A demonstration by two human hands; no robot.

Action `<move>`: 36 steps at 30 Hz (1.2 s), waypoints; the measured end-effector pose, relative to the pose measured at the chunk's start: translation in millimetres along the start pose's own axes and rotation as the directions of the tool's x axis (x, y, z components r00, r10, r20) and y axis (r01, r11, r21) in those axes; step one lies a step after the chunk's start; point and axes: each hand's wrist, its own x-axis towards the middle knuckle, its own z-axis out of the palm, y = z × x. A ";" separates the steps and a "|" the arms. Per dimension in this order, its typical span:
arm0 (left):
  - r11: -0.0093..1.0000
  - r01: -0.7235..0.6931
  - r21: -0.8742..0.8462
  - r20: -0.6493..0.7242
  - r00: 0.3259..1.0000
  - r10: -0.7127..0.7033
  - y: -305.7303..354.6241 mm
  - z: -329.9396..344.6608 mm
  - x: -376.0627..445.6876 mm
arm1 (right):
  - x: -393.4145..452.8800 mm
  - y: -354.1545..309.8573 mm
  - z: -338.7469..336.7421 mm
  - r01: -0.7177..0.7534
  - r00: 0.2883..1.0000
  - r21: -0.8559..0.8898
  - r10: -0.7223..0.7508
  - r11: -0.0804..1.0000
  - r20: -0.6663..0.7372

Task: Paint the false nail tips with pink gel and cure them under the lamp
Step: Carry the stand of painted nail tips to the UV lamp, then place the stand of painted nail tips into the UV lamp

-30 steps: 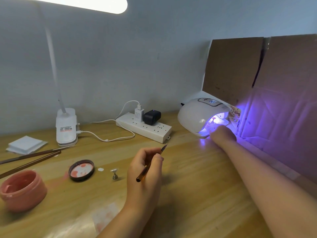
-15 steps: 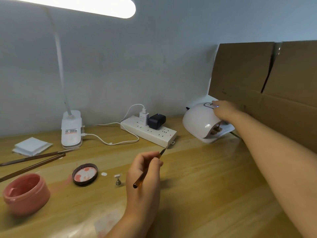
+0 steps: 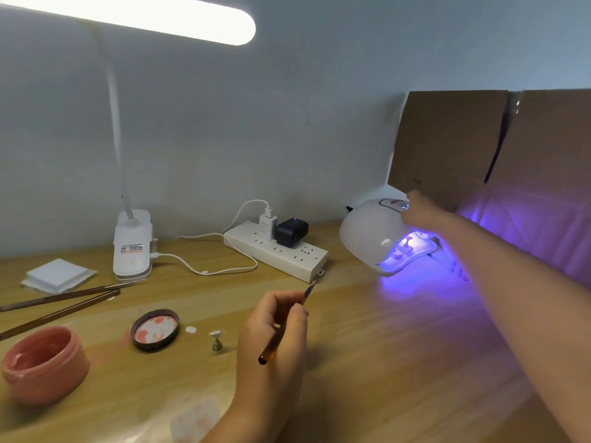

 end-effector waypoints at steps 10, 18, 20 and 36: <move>0.981 -0.118 0.153 0.049 0.993 0.111 18.2 -8.2 -6.7 | -178.8 -44.4 17.5 0.406 0.913 0.393 -0.386 0.825 -0.133; 0.762 -0.483 0.431 0.233 0.876 0.423 68.0 -115.2 -42.2 | -327.1 -132.5 -21.1 0.506 0.605 0.636 -0.766 0.582 0.220; 0.626 -0.524 0.578 0.275 0.847 0.455 78.1 -152.4 -51.4 | -346.3 -158.9 -16.3 0.478 0.576 0.690 -0.787 0.544 0.222; 0.335 0.116 0.935 -0.216 0.936 0.277 103.8 -386.4 -83.6 | -475.5 -347.4 87.3 0.293 0.702 0.893 -0.711 0.342 0.042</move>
